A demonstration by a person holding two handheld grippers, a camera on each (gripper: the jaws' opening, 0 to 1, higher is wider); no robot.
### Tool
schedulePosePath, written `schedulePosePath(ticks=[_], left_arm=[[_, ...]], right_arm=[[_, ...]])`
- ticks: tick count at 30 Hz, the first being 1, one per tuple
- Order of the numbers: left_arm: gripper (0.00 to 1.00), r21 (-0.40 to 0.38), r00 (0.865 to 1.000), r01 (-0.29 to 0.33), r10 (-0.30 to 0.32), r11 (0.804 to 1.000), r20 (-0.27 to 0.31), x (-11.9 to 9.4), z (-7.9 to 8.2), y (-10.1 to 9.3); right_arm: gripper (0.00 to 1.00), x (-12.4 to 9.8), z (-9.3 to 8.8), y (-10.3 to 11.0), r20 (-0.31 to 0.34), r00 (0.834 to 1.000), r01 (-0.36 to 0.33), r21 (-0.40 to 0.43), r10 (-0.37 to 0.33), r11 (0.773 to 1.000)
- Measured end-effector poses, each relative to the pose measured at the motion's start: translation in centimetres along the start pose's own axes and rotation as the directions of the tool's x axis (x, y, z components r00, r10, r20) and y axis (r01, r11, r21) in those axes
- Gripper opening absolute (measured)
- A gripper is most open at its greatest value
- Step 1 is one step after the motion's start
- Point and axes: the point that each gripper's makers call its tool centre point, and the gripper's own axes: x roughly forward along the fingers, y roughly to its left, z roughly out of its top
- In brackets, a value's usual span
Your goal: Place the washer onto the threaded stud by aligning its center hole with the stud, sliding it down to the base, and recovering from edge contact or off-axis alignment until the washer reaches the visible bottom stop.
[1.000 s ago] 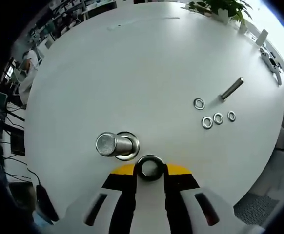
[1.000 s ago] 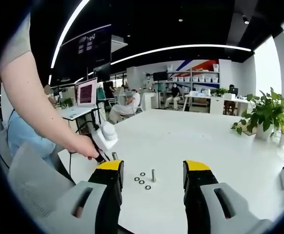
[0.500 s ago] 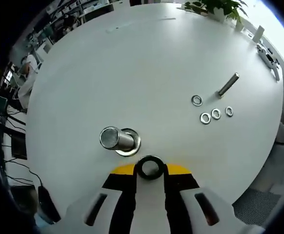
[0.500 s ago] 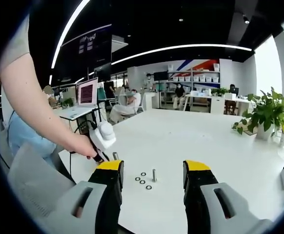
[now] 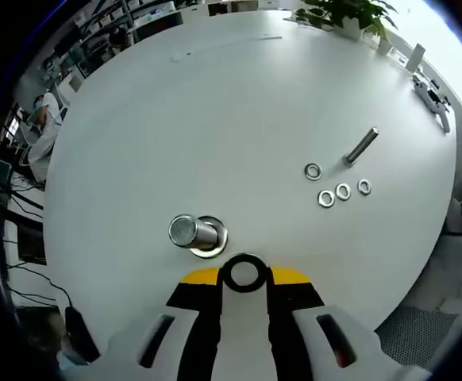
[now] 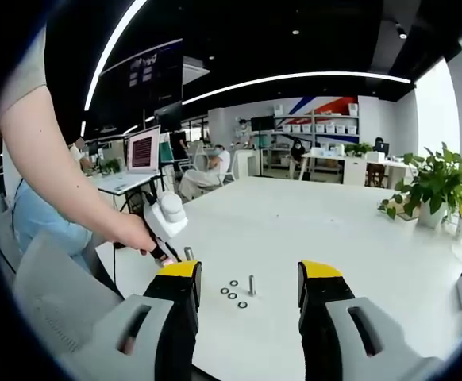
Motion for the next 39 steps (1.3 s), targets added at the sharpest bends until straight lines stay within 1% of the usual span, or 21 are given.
schedulePosePath(ticks=[4,13,22,28,39], left_arm=[[0.19,0.012,1.0,-0.002,0.002,1.0,0.007,-0.6,0.1,0.0],[0.19,0.006,0.999,0.0,0.0,1.0,0.033,-2.1,0.8,0.5],[0.19,0.015,0.997,-0.013,0.012,1.0,0.07,-4.0,2.2,1.0],[0.19,0.019,0.996,-0.023,0.021,1.0,0.082,-4.3,2.8,1.4],[0.19,0.034,0.996,-0.042,0.039,0.999,0.077,-4.4,3.7,2.3]], right_arm=[[0.51,0.0,0.0,0.1,0.001,1.0,-0.004,-0.001,0.004,1.0],[0.51,0.0,0.1,0.4,0.001,1.0,-0.014,-0.006,0.014,1.0],[0.51,0.0,0.3,0.3,0.012,1.0,-0.012,-0.003,0.012,1.0],[0.51,0.0,0.3,0.3,0.012,1.0,-0.012,-0.001,0.012,1.0],[0.51,-0.1,0.4,0.1,0.018,1.0,-0.002,0.002,0.002,1.0]])
